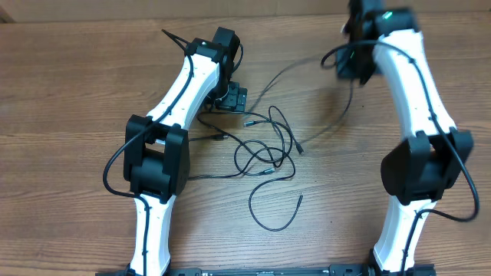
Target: Untangle cables
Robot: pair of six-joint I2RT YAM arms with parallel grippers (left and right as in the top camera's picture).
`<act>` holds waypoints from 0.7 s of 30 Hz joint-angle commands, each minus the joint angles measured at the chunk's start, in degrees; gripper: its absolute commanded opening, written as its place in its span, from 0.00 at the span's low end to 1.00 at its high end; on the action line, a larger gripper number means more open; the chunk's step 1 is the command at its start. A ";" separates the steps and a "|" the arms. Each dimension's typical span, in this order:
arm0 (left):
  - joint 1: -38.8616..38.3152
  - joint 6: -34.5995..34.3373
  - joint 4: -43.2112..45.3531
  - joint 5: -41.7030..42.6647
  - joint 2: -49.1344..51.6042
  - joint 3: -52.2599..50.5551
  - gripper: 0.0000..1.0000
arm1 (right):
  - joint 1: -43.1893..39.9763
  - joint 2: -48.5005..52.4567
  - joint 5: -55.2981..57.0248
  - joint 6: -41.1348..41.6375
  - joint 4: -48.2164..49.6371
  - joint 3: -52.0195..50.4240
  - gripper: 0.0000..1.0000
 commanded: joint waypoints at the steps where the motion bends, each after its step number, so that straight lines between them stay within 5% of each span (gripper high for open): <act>1: 0.22 -0.81 -0.11 0.48 0.24 0.72 1.00 | -0.85 -2.40 5.81 2.80 -3.78 15.54 0.04; 11: 0.22 -0.81 -0.11 0.48 0.24 0.70 1.00 | -2.47 -2.56 5.75 7.89 -7.04 49.53 0.04; 21: 0.22 -0.81 -0.13 0.48 0.24 0.72 1.00 | -2.71 -3.02 5.75 11.63 -3.06 51.41 0.04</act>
